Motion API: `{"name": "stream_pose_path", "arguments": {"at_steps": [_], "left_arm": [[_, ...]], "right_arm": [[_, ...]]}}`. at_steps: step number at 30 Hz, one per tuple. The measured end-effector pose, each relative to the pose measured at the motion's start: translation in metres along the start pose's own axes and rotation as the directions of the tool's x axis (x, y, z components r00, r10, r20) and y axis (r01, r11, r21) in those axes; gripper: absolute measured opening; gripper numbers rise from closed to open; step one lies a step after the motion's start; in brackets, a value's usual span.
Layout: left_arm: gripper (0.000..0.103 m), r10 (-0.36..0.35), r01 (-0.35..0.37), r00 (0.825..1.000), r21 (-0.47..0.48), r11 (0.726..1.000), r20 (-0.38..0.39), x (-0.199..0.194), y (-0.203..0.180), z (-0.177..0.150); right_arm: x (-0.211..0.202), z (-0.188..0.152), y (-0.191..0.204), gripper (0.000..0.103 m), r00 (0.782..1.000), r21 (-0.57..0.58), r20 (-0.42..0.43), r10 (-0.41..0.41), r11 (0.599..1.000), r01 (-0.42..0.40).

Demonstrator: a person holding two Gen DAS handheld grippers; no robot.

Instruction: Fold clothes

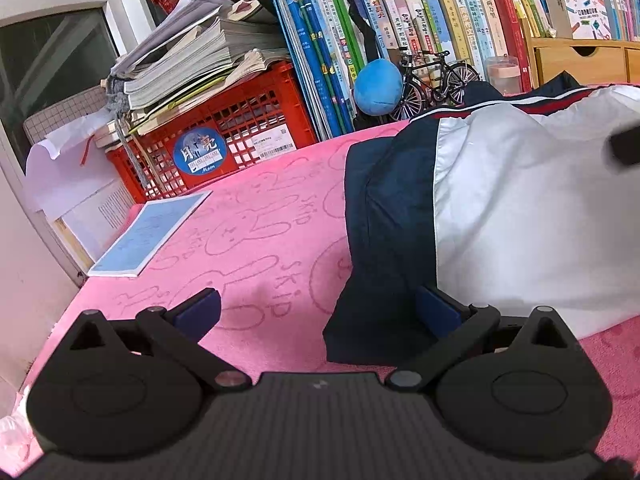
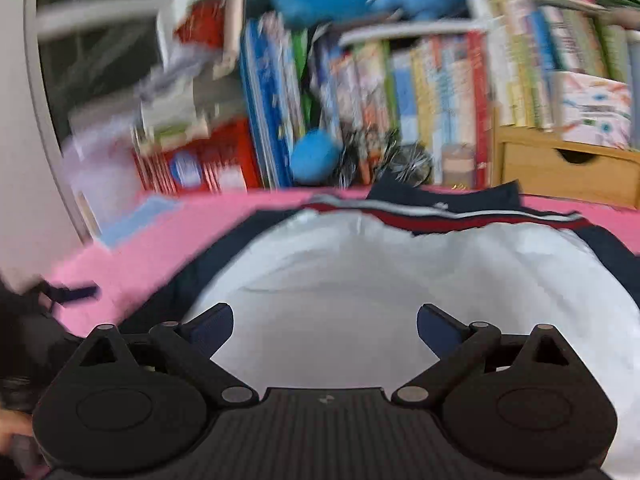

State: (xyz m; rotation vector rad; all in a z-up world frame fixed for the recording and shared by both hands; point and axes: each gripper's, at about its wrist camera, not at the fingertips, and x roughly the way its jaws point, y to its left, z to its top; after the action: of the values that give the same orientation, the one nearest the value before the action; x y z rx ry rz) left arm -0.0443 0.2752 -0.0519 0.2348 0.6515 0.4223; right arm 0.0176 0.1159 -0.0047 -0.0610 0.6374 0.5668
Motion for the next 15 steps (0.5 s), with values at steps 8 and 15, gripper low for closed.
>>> {"name": "stream_pose_path", "arguments": {"at_steps": [8,15], "left_arm": [[0.103,-0.006,0.006,1.000,-0.014,1.000,-0.003,0.002,0.002,-0.002],[0.103,0.016,-0.016,1.000,0.009,1.000,0.003,-0.005,0.005,0.009]], "right_arm": [[-0.001,-0.053,-0.126,0.100,0.942,0.082,-0.057,-0.330,0.939,0.334],[-0.047,-0.057,-0.188,0.090,0.901,0.158,-0.066,-0.428,0.887,0.433]]}}
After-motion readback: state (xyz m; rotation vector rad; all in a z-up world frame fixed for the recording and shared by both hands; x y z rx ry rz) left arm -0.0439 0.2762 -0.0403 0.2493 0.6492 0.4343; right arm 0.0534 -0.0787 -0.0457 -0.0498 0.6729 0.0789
